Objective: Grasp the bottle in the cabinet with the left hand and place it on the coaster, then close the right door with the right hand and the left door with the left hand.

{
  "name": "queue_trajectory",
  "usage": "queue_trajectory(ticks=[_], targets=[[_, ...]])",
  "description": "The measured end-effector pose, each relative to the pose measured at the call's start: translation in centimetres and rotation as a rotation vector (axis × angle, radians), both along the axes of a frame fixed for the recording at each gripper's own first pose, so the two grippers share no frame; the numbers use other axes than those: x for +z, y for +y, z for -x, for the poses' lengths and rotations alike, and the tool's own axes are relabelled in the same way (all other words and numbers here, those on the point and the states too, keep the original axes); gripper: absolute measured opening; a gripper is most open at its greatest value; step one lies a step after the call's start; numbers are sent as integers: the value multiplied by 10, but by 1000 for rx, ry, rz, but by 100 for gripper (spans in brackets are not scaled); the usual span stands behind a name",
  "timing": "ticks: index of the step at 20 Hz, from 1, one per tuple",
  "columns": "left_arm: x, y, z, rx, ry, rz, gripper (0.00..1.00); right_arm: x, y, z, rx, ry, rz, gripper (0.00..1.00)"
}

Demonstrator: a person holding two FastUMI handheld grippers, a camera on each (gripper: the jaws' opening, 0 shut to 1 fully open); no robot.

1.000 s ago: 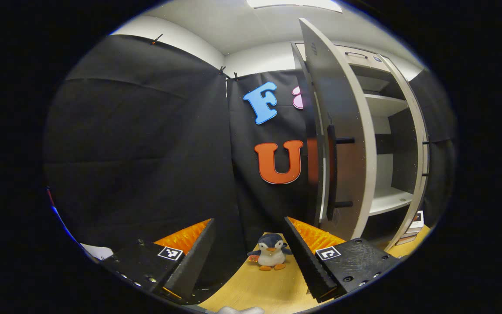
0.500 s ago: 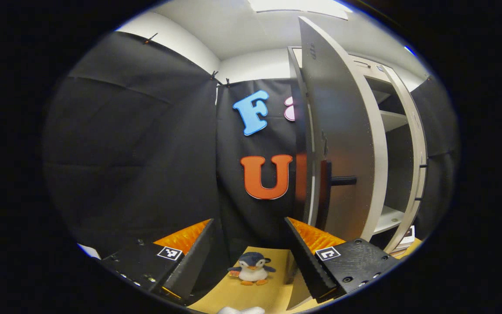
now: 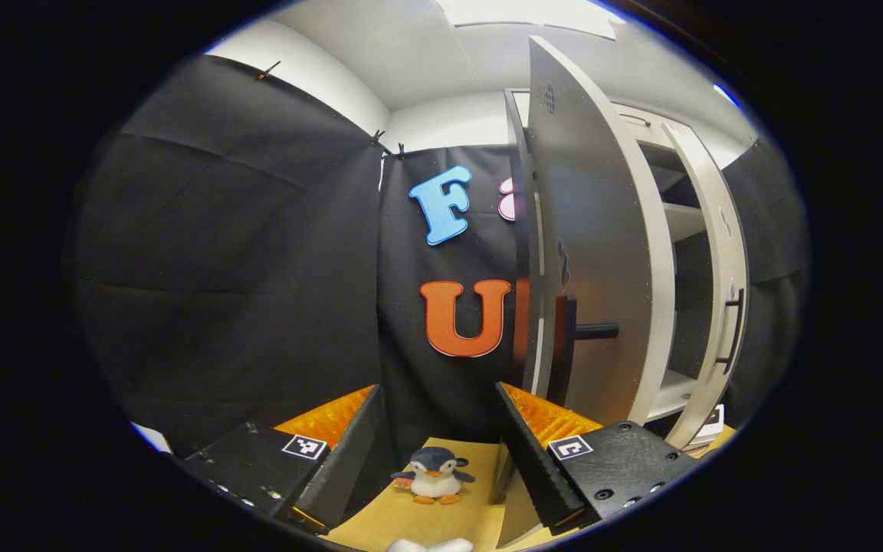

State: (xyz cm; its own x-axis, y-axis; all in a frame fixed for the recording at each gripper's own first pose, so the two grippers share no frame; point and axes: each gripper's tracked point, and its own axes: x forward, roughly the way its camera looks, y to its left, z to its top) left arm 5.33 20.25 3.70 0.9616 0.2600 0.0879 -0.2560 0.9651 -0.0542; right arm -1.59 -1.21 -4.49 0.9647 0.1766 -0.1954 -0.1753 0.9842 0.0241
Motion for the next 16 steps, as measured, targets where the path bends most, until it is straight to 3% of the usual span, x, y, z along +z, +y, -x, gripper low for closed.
queue_trajectory(ticks=[3, 4, 10, 11, 12, 13, 14, 15, 16], targets=[[1, -10, 0, 1, -1, -19, 85, 0, -1, -1, 9, -1, -2, 96], [1, -16, 1, -10, 0, -23, 89, 0, -4, -2, 8, -3, 2, 96], [5, -72, -7, -123, -8, -44, 91, 3, -18, -6, -11, -8, -4, 96], [5, -82, -9, -138, -10, -49, 97, 4, -21, -6, -15, -10, -3, 96], [3, -92, -13, -156, -5, -54, 97, 4, -24, -5, -19, -12, 1, 96], [1, -100, -16, -171, 2, -57, 91, 5, -27, -4, -24, -14, 5, 96], [-1, -107, -17, -186, 10, -60, 96, 6, -31, -4, -29, -17, 7, 96], [-1, -113, -18, -200, 11, -63, 90, 7, -33, -5, -34, -19, 8, 96], [-3, -119, -20, -215, 17, -59, 92, 8, -34, -4, -38, -21, 7, 96]])
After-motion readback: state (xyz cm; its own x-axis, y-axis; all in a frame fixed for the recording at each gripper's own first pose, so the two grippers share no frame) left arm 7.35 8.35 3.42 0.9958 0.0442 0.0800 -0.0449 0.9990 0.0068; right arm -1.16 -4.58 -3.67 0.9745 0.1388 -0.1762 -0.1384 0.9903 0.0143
